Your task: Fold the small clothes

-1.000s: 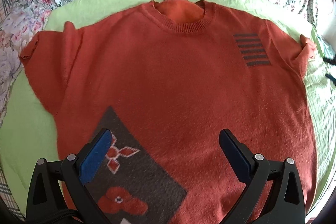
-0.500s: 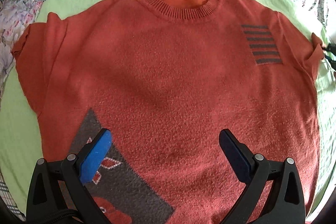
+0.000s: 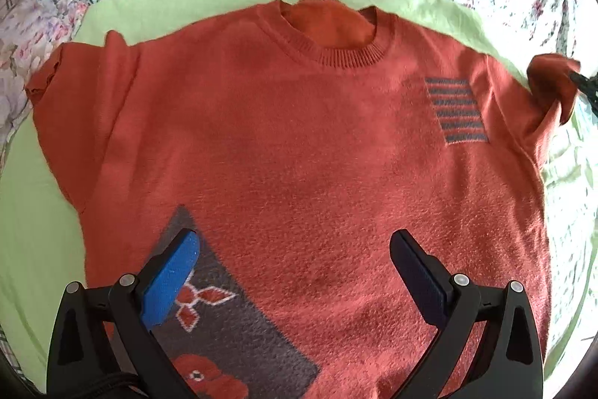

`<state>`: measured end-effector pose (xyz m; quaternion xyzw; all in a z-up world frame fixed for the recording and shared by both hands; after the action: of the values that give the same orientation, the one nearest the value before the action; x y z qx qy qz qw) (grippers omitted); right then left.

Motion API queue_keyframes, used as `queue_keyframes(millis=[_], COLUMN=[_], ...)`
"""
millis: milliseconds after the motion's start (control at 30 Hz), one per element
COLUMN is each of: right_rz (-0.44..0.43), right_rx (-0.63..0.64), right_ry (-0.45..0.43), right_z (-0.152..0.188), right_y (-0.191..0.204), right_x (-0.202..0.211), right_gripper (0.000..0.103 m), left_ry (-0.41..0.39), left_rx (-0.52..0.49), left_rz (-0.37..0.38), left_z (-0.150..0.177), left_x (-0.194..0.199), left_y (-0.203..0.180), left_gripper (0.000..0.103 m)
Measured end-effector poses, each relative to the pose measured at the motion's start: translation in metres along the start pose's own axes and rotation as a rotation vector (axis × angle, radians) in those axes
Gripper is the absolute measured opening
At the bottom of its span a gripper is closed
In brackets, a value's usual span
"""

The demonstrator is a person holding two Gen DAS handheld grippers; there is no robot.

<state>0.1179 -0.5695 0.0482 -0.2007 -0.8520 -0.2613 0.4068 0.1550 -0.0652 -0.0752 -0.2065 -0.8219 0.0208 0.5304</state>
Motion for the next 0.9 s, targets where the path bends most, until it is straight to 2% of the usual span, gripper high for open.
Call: queue_keyframes(millis=[133, 200, 300, 533, 667, 833, 900], right_rz=[-0.154, -0.208, -0.316, -0.462, -0.493, -0.466, -0.462], right_rx=[0.075, 0.098, 0.126, 0.241, 0.286, 0.313, 0.317], right_ry=[0.07, 0.113, 0.212, 0.425, 0.521, 0.595, 0.609], right_z=[0.045, 0.066, 0.112, 0.221, 0.266, 0.292, 0.291], right_y=[0.094, 0.129, 0.195, 0.31, 0.347, 0.352, 0.351], right_x=[-0.004, -0.014, -0.032, -0.068, -0.092, -0.108, -0.107], right_gripper=[0.005, 0.005, 0.005, 0.005, 0.005, 0.01, 0.022], left_ry=[-0.024, -0.034, -0.043, -0.054, -0.061, -0.075, -0.077], left_rx=[0.022, 0.04, 0.072, 0.133, 0.164, 0.208, 0.226], left_rz=[0.003, 0.009, 0.017, 0.061, 0.109, 0.175, 0.2], left_z=[0.012, 0.012, 0.017, 0.028, 0.03, 0.014, 0.004], left_x=[0.019, 0.022, 0.027, 0.037, 0.039, 0.03, 0.022], left_y=[0.016, 0.025, 0.041, 0.07, 0.08, 0.086, 0.086], left_gripper=[0.102, 0.102, 0.102, 0.102, 0.102, 0.102, 0.102])
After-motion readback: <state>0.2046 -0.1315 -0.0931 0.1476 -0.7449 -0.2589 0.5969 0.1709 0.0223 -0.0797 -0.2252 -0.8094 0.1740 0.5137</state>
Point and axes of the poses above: each gripper's, at about its wrist camera, not at the fingertips, and x roughly against the way its jaws point, y to its left, z to its underside, the point moved 5 cm from there along -x, roughly the way its jaws point, and after that the axes turned 14 degrees about z, right-handed, at the moved point
